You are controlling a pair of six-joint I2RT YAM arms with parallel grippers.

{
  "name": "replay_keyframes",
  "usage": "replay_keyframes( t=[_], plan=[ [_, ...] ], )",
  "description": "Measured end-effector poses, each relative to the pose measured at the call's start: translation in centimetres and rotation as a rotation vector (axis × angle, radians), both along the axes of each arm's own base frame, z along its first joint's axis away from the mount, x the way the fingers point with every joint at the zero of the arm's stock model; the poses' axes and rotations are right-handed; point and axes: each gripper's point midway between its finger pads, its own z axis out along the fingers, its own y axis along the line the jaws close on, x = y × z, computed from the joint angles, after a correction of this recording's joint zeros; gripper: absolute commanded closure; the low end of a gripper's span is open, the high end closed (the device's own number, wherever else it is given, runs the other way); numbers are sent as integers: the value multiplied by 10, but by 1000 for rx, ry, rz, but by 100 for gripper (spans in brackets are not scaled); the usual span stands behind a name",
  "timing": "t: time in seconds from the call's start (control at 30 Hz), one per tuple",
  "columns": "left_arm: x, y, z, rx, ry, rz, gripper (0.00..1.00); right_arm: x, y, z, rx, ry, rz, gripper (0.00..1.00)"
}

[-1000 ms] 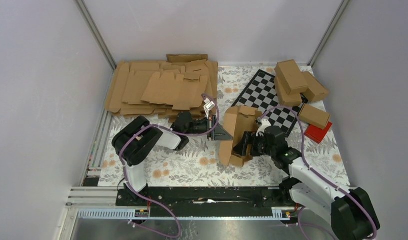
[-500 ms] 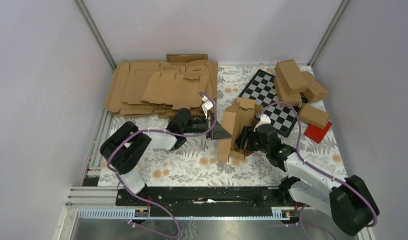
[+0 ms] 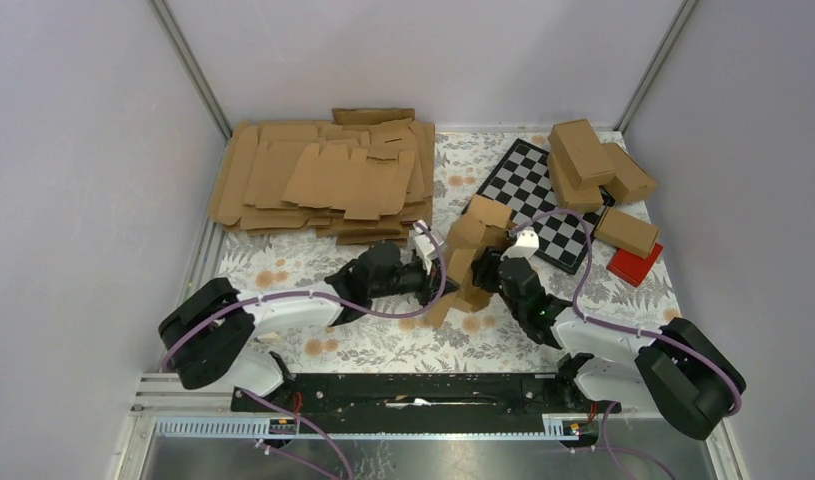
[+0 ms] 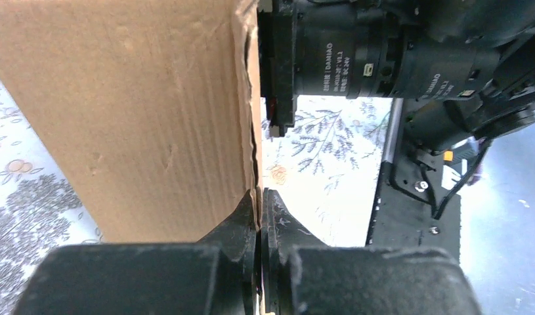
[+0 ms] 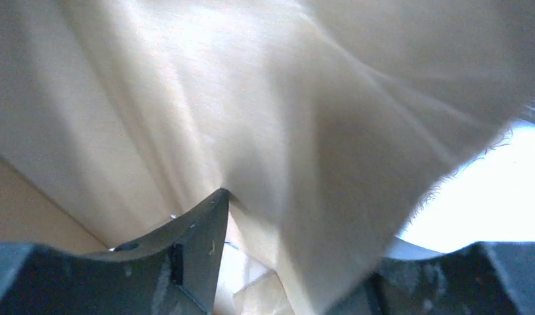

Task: Fold the paper box

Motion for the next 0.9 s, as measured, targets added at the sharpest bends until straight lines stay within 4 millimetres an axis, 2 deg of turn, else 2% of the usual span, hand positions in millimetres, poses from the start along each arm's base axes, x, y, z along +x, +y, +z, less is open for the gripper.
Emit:
replay_keyframes(
  t=[0.27, 0.43, 0.53, 0.67, 0.77, 0.9],
  plan=[
    [-5, 25, -4, -10, -104, 87, 100, -4, 0, 3, -20, -51, -7, 46],
    [-7, 36, -13, -18, -107, 117, 100, -9, 9, 5, -41, -68, 34, 25],
    [-9, 40, -20, -12, -102, 121, 100, -14, 15, 4, -50, -65, 80, 18],
    [-9, 41, -18, -24, -108, 127, 100, -23, 28, 11, -29, -72, 185, 6],
    [-9, 42, -17, -33, -110, 128, 100, -33, 39, 16, -19, -80, 283, 3],
    [-10, 43, -19, -32, -110, 128, 100, -46, 50, 15, -24, -67, 396, 2]
  ],
)
